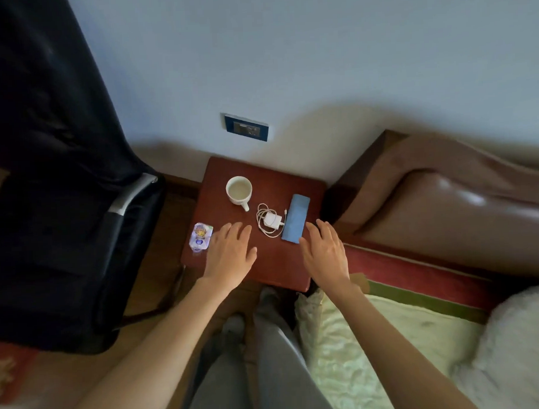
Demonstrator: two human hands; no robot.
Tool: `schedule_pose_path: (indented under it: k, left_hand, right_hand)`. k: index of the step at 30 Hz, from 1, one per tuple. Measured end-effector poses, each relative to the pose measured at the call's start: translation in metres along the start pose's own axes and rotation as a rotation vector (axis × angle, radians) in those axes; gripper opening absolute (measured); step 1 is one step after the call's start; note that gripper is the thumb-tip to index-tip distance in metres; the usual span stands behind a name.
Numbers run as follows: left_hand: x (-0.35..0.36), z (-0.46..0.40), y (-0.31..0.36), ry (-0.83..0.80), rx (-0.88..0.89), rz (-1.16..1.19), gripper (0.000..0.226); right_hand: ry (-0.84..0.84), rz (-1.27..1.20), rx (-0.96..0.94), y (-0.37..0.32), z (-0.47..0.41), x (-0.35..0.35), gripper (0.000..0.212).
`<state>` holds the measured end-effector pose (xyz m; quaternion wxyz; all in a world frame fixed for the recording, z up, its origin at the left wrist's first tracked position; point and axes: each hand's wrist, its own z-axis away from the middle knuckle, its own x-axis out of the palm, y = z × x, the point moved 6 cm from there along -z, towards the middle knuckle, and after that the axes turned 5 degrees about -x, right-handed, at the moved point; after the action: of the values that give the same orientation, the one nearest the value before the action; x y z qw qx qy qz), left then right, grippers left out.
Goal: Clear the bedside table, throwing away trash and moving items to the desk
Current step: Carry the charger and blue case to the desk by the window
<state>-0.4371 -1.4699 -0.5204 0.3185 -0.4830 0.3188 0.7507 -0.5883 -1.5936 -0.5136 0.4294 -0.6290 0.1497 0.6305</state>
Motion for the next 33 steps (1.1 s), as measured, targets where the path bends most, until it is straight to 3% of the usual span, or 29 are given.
schedule_pose_path:
  k: [5, 15, 19, 26, 33]
  left_hand:
    - [0.046, -0.034, 0.007, -0.065, -0.02, 0.018, 0.053]
    - [0.127, -0.108, 0.0, -0.011, 0.021, 0.062, 0.058]
    - [0.156, -0.122, 0.0, 0.008, 0.056, 0.076, 0.062]
    - [0.181, -0.135, 0.0, 0.037, 0.065, 0.108, 0.07]
    - [0.195, -0.162, 0.013, 0.018, 0.172, 0.12, 0.086]
  right_hand:
    - [-0.079, -0.053, 0.059, 0.036, -0.037, 0.048, 0.044]
    - [-0.096, -0.196, 0.216, 0.079, -0.113, 0.15, 0.065]
    - [-0.039, -0.177, 0.305, 0.093, -0.136, 0.177, 0.083]
    - [-0.097, -0.062, 0.439, 0.105, -0.146, 0.211, 0.105]
    - [-0.064, -0.079, 0.47, 0.124, -0.142, 0.207, 0.089]
